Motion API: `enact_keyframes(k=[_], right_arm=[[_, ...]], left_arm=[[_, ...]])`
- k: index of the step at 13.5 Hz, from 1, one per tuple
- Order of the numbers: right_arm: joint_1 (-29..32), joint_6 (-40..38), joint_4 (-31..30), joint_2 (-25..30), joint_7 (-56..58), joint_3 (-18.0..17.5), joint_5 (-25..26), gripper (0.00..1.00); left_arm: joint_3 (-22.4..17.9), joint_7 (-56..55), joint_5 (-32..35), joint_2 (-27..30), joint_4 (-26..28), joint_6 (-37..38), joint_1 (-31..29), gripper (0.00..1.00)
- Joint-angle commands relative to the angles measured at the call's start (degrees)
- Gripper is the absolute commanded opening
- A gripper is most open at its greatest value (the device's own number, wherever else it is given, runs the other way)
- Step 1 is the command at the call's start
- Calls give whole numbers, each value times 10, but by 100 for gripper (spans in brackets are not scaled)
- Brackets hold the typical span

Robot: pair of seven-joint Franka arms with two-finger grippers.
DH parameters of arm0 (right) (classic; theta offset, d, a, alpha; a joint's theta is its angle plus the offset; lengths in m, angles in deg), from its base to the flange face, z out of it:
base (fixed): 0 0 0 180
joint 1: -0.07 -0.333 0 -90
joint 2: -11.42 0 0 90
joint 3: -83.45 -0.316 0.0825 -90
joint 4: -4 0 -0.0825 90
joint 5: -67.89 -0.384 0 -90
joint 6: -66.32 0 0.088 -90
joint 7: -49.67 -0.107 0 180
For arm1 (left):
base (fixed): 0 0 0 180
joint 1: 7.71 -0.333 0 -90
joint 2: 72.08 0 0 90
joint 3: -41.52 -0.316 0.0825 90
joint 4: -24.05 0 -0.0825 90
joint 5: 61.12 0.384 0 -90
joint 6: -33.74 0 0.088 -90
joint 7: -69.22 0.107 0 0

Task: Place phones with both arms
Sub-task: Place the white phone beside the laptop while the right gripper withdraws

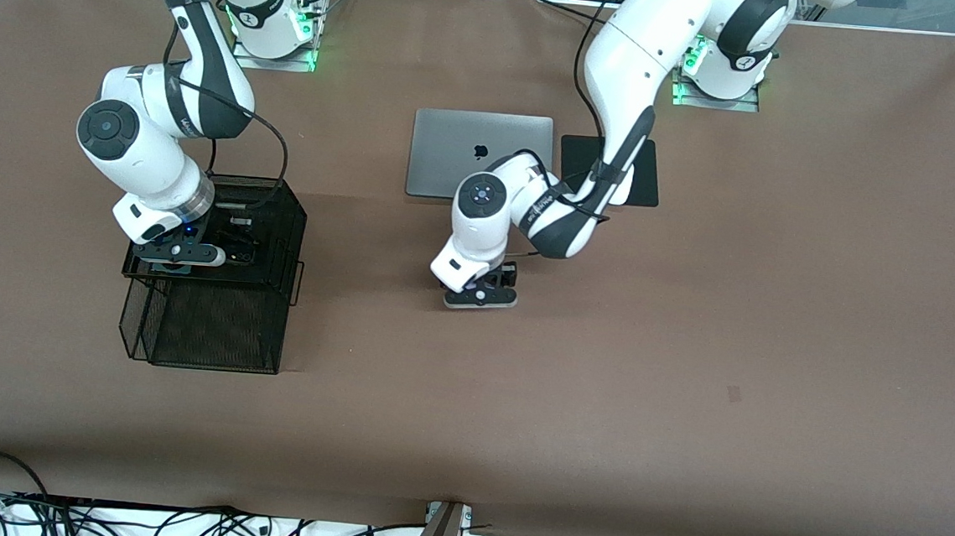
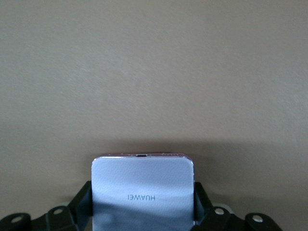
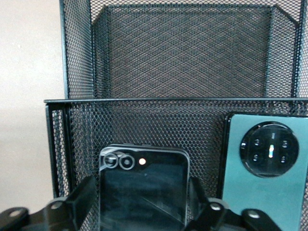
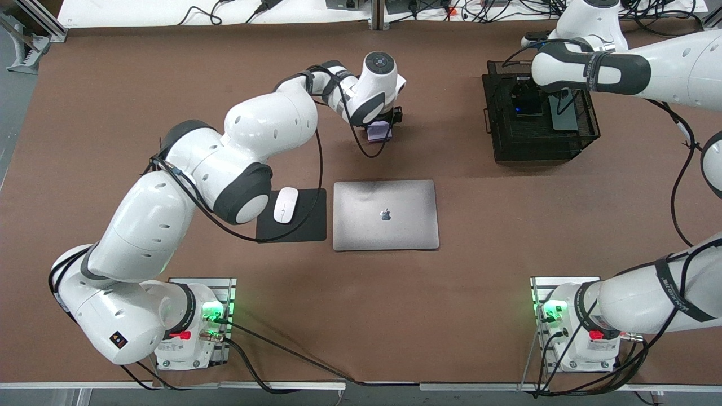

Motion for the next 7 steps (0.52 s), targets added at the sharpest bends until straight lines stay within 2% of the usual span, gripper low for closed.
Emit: enact_keyframes(k=[1, 2, 3, 4, 7], right_arm=[[6, 4, -3, 10, -2, -3, -12, 99], [6, 1, 3, 10, -2, -1, -12, 99], [6, -1, 13, 10, 2, 0, -12, 99], [6, -4, 23, 10, 7, 1, -12, 99], [8, -78, 76, 9, 8, 4, -12, 99]], left_arm=[[-31, -4, -2, -24, -34, 15, 30, 0], [-32, -5, -2, -24, -32, 15, 32, 22], [-33, -5, -2, -24, -32, 14, 32, 90], [-38, -4, -1, -21, -32, 14, 31, 100], [-62, 3, -5, 2, -34, 31, 17, 100]])
